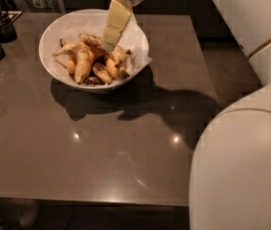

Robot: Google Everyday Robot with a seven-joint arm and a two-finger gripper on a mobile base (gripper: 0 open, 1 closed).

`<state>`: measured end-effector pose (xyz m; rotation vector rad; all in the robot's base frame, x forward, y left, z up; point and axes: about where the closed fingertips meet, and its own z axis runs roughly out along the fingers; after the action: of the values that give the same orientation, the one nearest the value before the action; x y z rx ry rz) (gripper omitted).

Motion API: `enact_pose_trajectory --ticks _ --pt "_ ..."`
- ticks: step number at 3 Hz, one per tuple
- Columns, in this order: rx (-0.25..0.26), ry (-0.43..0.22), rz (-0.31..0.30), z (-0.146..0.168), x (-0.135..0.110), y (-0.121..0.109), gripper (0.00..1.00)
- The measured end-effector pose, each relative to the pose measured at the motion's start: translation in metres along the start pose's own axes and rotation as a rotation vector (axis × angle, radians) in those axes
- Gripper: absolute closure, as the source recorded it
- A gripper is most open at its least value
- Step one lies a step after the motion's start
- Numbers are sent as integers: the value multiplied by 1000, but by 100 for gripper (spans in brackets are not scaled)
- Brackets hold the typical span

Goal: Pick banana from white bowl

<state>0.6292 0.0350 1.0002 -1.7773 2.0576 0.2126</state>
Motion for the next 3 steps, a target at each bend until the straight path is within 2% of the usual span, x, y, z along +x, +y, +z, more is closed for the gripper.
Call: enact_pose_trajectory --ticks 1,2,3 --pt "5 10 54 6 12 1 0" --pt "-11 33 94 16 21 7 11" --pt "-31 52 119 24 27 10 12"
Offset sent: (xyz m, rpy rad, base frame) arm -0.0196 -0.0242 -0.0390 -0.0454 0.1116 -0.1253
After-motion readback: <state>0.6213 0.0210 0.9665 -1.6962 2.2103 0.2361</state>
